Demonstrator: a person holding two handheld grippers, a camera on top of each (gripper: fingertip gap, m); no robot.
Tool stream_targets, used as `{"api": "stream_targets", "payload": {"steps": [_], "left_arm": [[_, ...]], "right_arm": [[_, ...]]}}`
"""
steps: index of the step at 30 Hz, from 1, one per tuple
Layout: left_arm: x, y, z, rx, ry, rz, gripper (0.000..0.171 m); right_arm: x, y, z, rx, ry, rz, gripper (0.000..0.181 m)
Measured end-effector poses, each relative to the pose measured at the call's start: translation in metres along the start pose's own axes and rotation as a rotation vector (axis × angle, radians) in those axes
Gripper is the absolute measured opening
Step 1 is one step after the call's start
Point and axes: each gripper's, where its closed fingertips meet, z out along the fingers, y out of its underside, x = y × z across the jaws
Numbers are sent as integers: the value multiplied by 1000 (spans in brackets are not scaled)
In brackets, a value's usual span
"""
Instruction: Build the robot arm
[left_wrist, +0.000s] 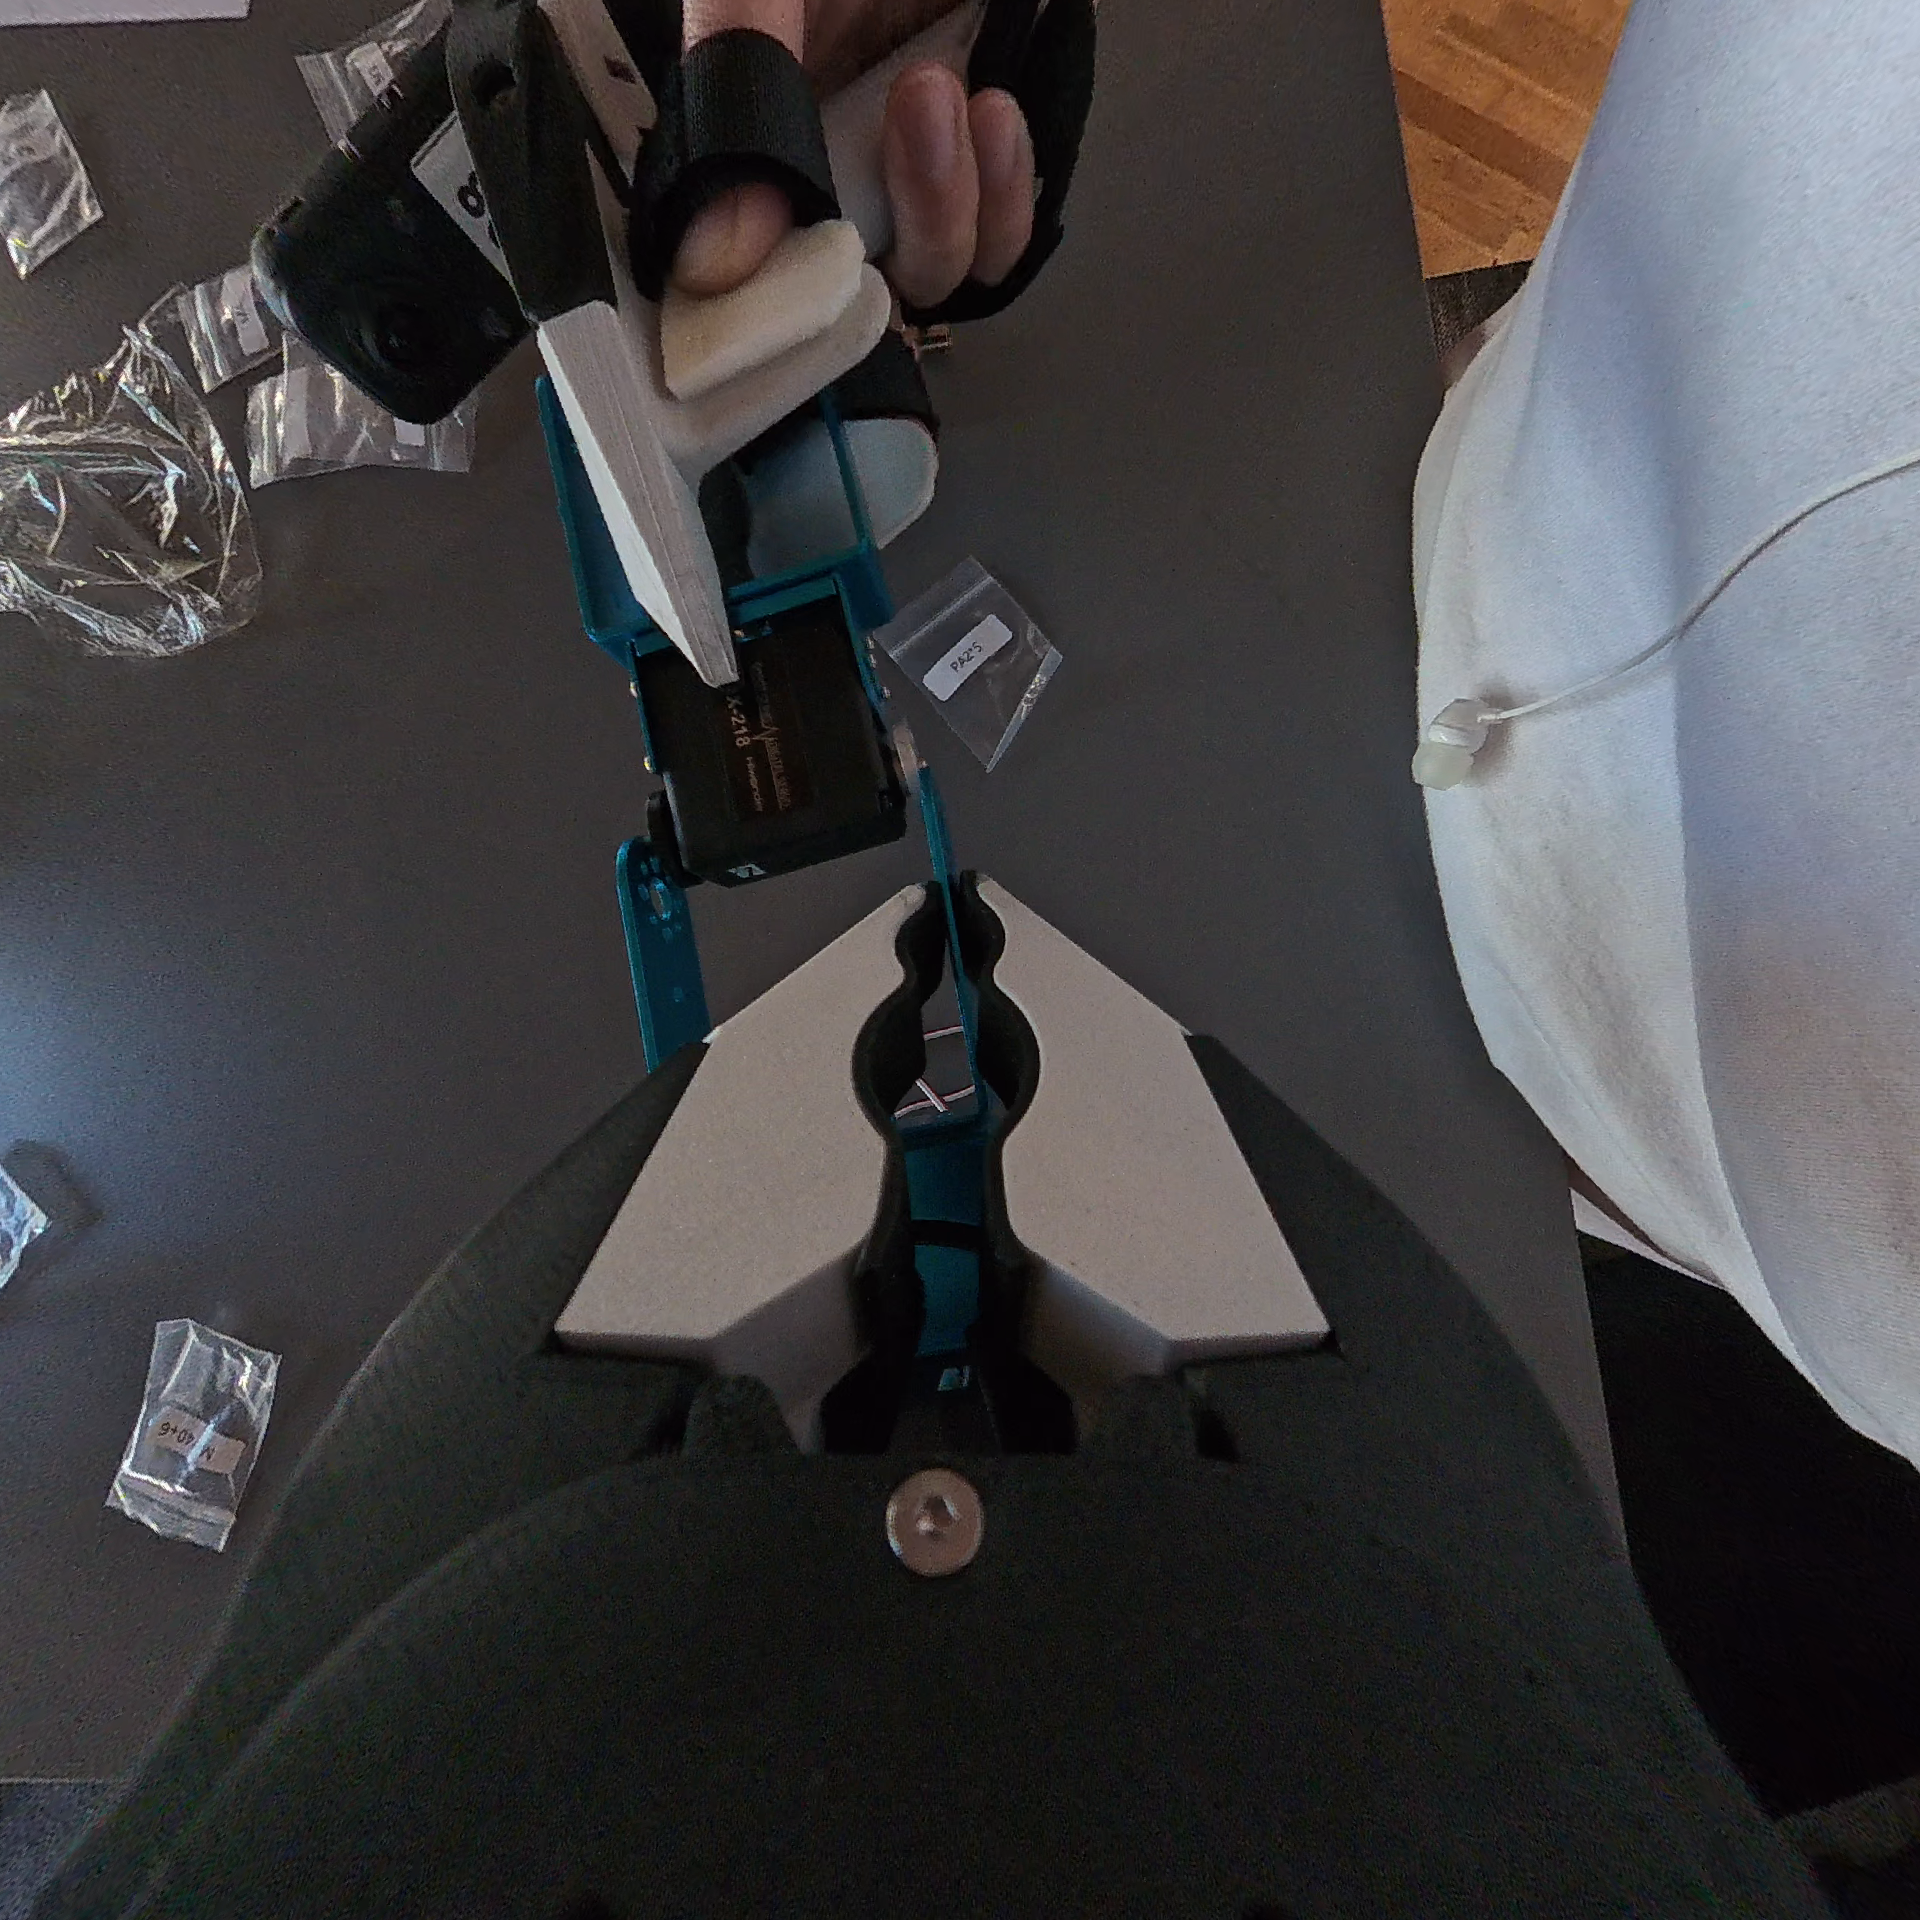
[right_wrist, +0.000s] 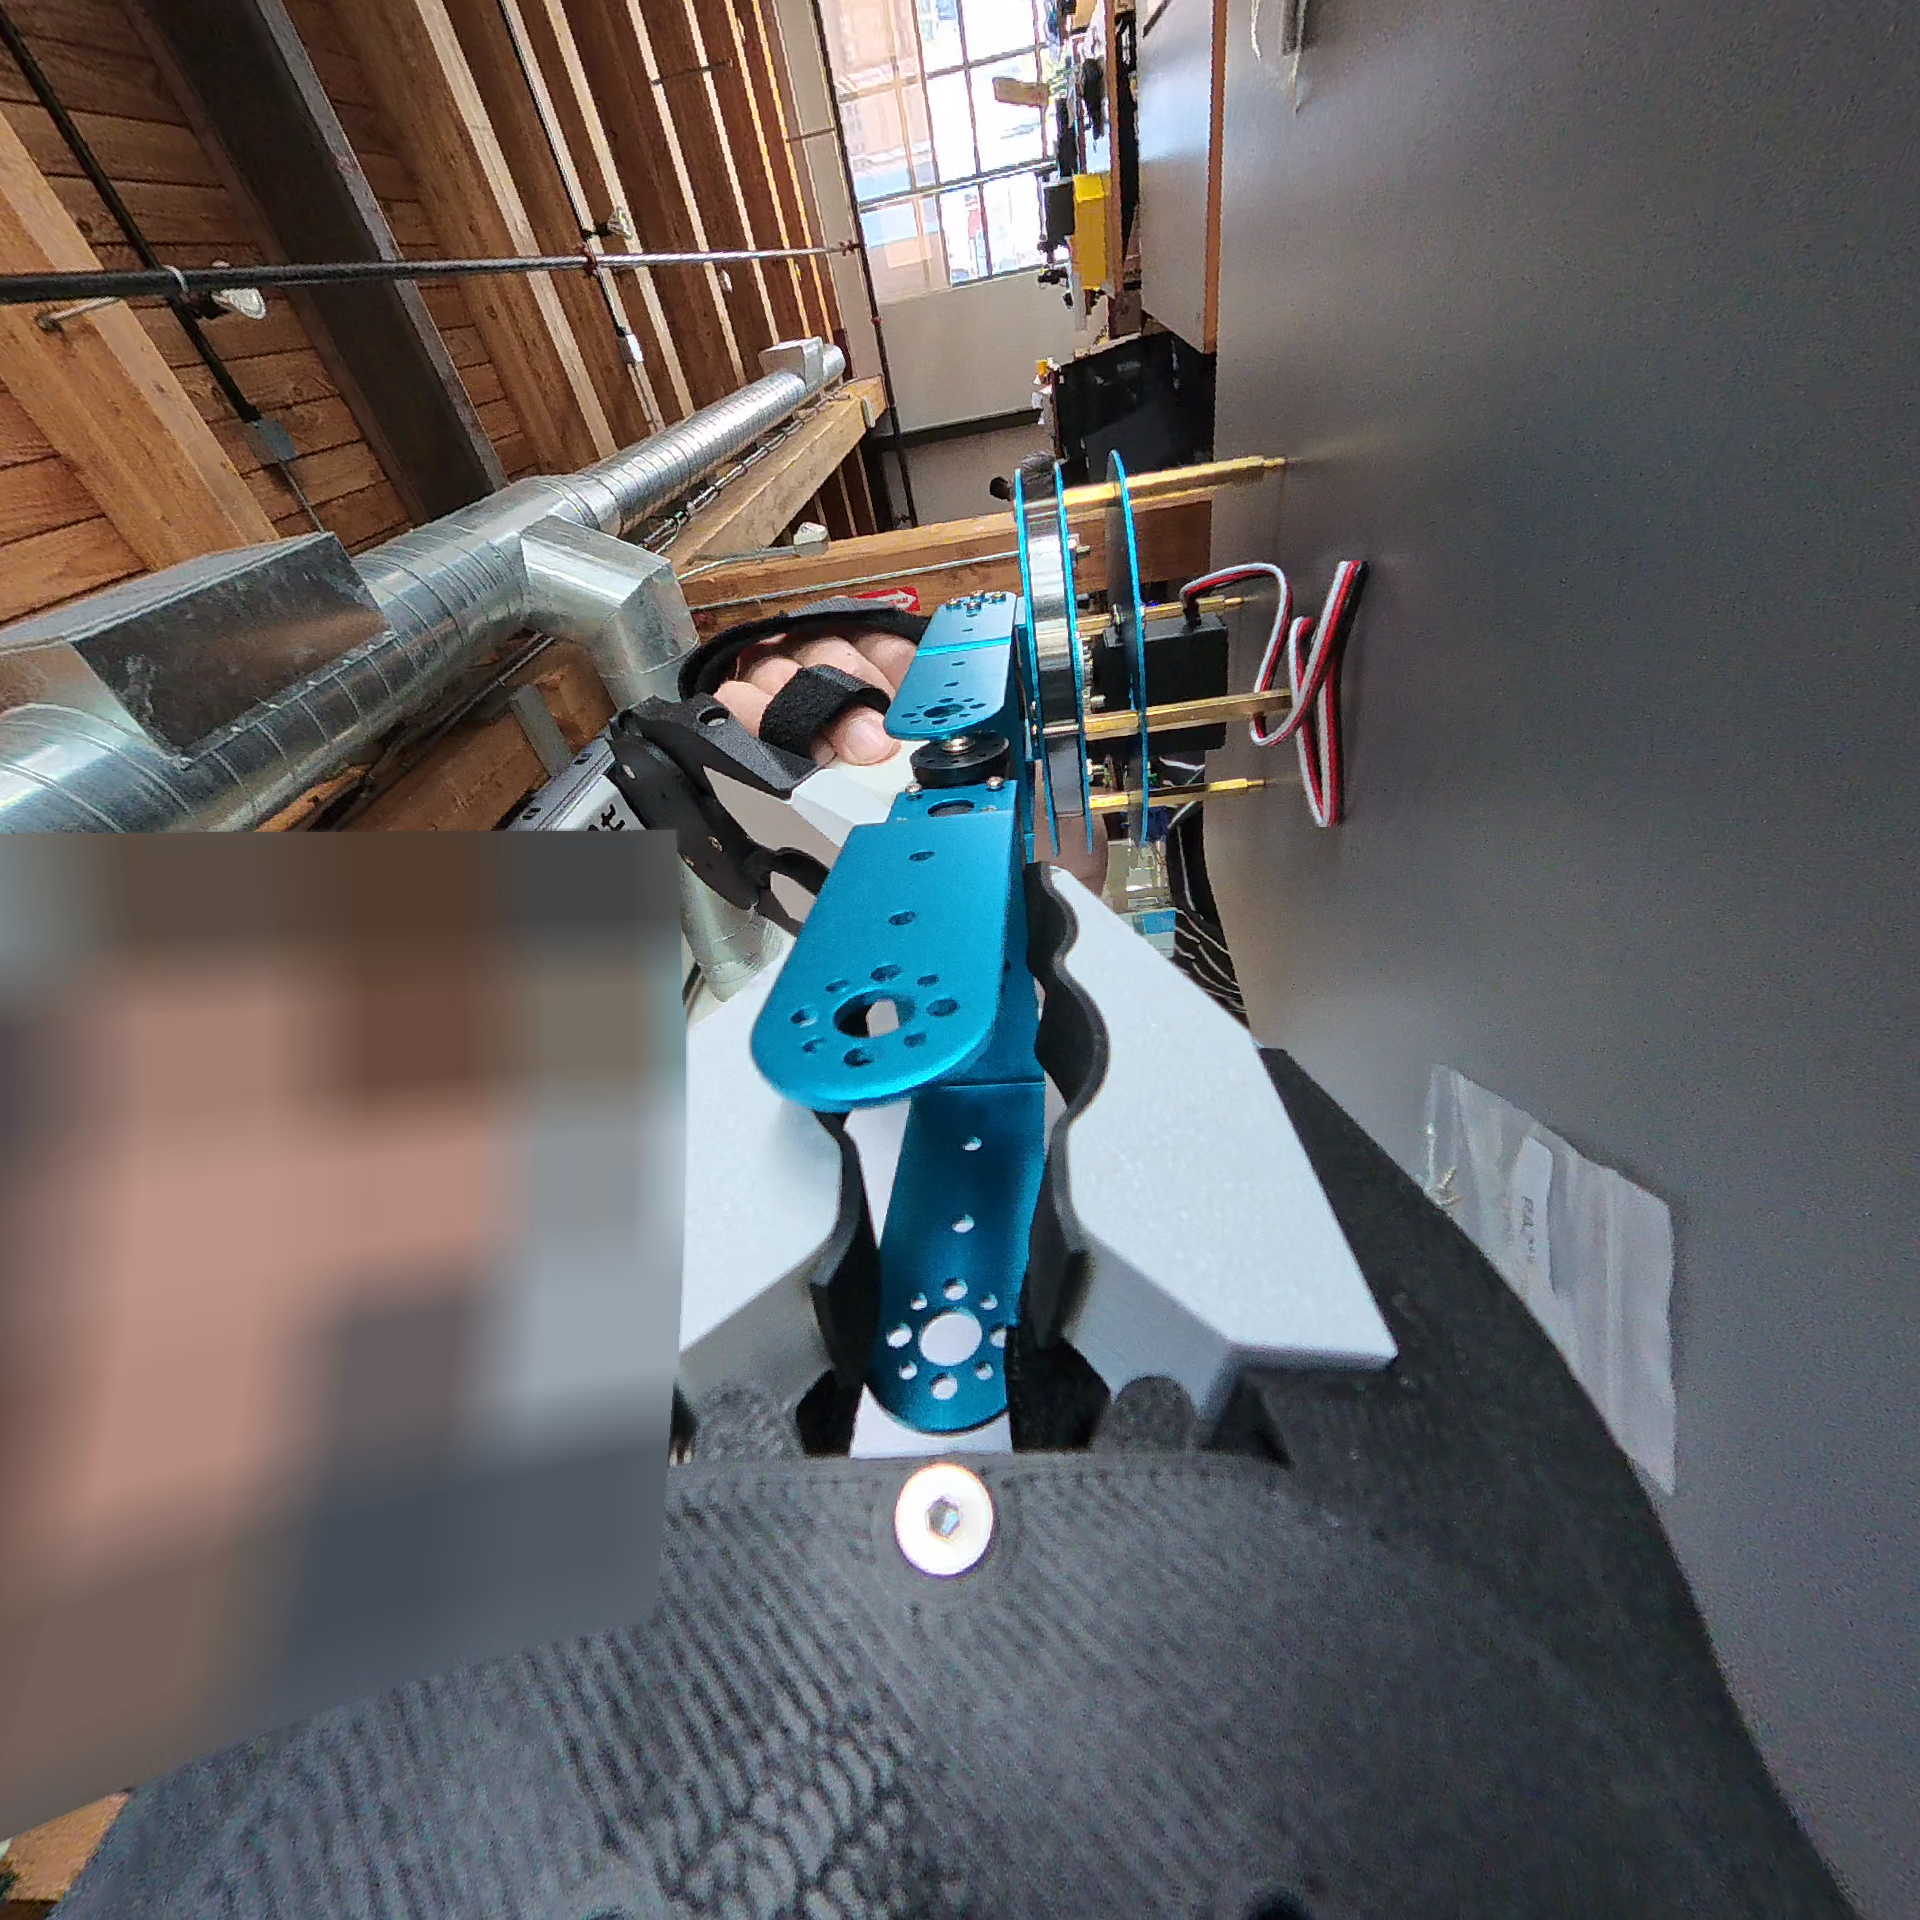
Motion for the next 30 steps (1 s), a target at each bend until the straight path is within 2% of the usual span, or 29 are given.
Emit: {"api": "stream_targets", "payload": {"steps": [4,7,11,17,22,25,30], "left_arm": [[0,1,-1,-2,-4,15,2],[0,0,-1,-2,5,-31,1],[2,-4,-2,-9,-4,-71,9],[-4,-11,4,-28,-80,-203,2],[-6,-11,5,-45,-180,-220,4],[-2,-11,4,-33,-193,-257,11],[5,-9,-16,73,-204,-341,26]], "right_arm": [[0,0,1,5,9,0,32],[-1,0,1,5,19,-17,32],[-1,0,2,18,11,-13,32],[0,-2,1,52,17,-8,28],[0,-3,1,104,25,0,28],[-1,0,3,88,25,4,28],[0,1,4,85,13,3,28]]}}
